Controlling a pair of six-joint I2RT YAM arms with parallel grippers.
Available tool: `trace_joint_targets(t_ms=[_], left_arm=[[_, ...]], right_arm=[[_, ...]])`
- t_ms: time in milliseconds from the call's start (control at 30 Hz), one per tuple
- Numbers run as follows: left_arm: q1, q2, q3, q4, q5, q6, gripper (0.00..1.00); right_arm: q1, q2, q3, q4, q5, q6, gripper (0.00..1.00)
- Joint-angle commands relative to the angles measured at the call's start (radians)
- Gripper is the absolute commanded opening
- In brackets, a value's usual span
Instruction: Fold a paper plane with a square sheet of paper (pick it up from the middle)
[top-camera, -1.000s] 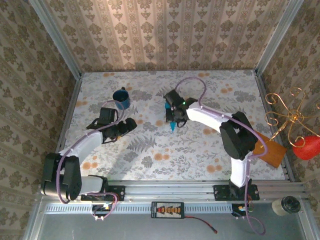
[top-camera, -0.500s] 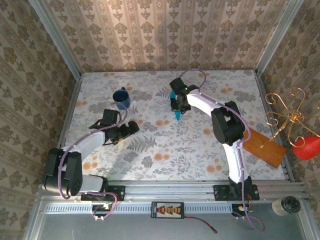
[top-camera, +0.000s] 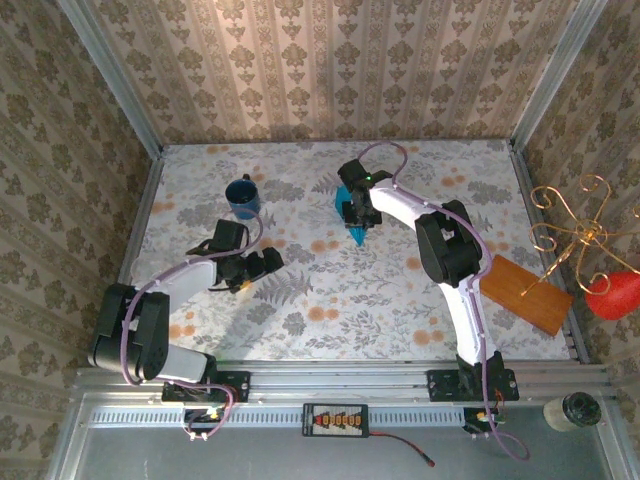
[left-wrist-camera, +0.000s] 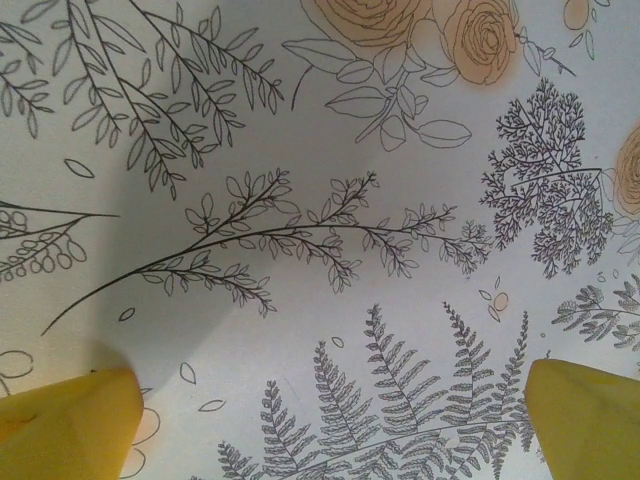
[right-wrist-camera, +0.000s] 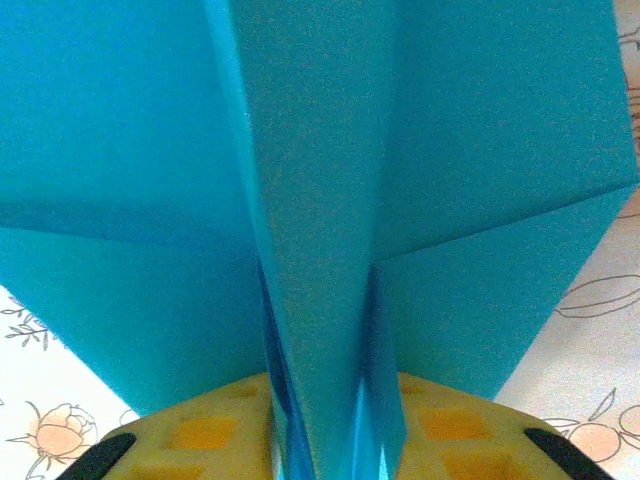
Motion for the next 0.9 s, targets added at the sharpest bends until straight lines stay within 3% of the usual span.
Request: trace_joint_targets(t_ms=[0, 533, 867], left_arm=[[-0.011, 0.021, 0.019, 0.023, -0.011, 0.011, 1.0], [-0.017, 0.034, 0.025, 0.021, -0.018, 0.012, 1.0], [-0.017, 0.037, 0.036, 0.009, -0.022, 0.021, 1.0]], right_arm=[[-0.002, 0.028, 0.011, -0.049, 0.045, 0.003, 0.34], [0.005, 0.059, 0.021, -0.058, 0.16, 0.053, 0.51], [-0.007, 0.084, 0.058, -0.013, 0.085, 0.098, 0.53]])
